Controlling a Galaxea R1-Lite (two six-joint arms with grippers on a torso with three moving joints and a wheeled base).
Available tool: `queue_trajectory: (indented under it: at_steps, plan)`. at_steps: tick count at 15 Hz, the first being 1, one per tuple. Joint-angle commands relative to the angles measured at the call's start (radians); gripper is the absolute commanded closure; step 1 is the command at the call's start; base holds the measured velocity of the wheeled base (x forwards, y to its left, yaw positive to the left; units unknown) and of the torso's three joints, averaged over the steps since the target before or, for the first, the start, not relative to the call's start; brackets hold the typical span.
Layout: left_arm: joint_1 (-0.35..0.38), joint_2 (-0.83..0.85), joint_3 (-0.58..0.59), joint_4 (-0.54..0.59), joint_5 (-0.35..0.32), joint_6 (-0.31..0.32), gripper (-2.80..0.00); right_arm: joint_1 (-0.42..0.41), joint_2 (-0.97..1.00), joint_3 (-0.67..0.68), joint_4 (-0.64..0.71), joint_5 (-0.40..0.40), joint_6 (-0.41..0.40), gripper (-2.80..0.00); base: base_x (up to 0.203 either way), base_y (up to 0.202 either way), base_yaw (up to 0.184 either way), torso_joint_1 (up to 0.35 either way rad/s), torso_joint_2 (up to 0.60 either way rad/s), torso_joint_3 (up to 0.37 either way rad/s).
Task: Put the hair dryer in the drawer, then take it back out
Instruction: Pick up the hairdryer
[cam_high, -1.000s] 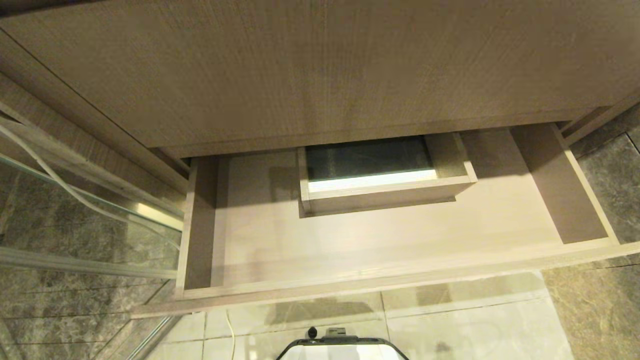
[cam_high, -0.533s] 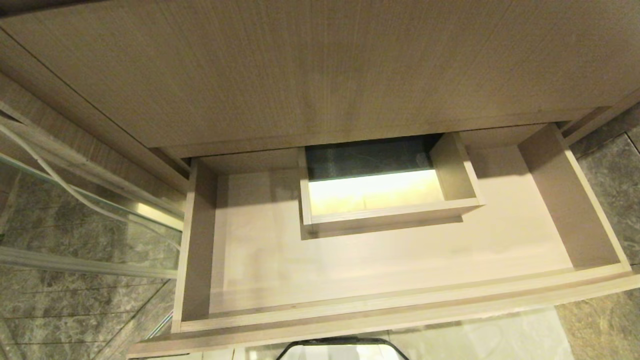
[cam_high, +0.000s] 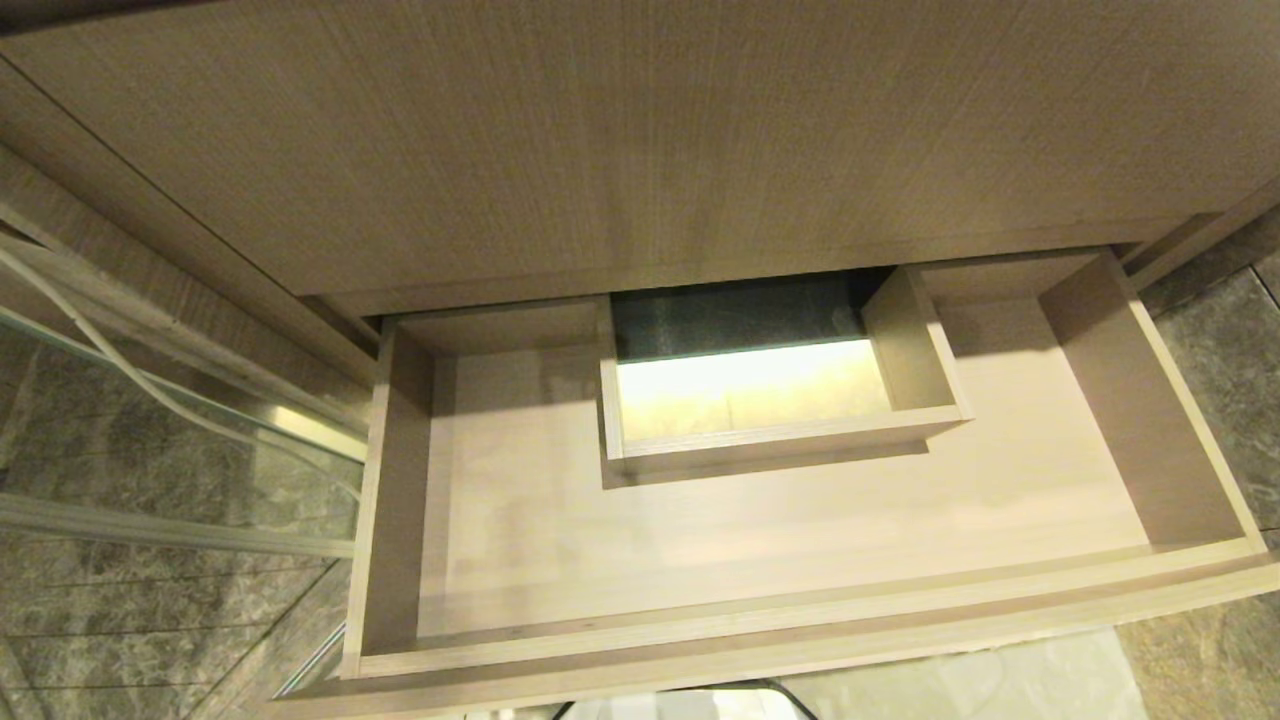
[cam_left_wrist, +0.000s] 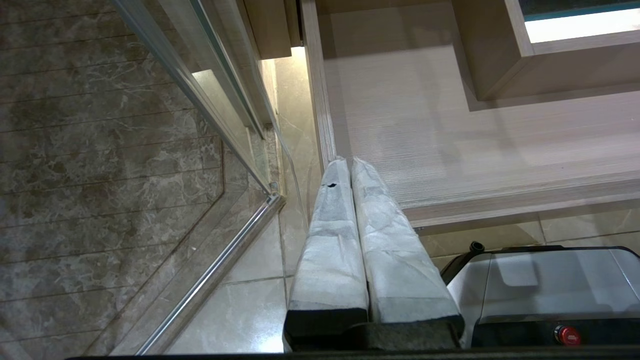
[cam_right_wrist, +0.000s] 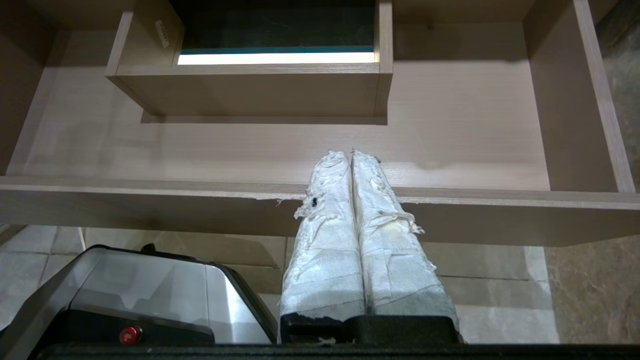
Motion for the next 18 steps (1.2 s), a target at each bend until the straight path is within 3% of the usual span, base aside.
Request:
queue_trajectory:
  at_steps: [1,11,14,18]
  plan:
    - [0.000,0.000,0.000,0.000,0.000,-0.002,0.00,0.001,-0.037,0.040,-0.001,0.000,0.010,0.00,0.000,0.000,0.000,0.000,0.00,0.000]
    - [0.000,-0.001,0.001,0.000,0.001,-0.002,0.00,0.001,-0.037,0.040,0.001,-0.002,0.004,0.00,0.000,0.000,0.000,0.000,0.00,0.000]
    - [0.000,0.000,0.000,0.000,0.001,-0.002,0.00,0.001,-0.037,0.040,0.001,-0.002,0.006,0.00,-0.002,0.001,0.021,0.149,-0.33,-0.141]
    - [0.000,-0.001,0.000,0.000,0.000,-0.002,0.00,0.001,-0.037,0.040,0.001,-0.002,0.001,0.00,-0.002,-0.007,0.157,0.134,-0.47,-0.207]
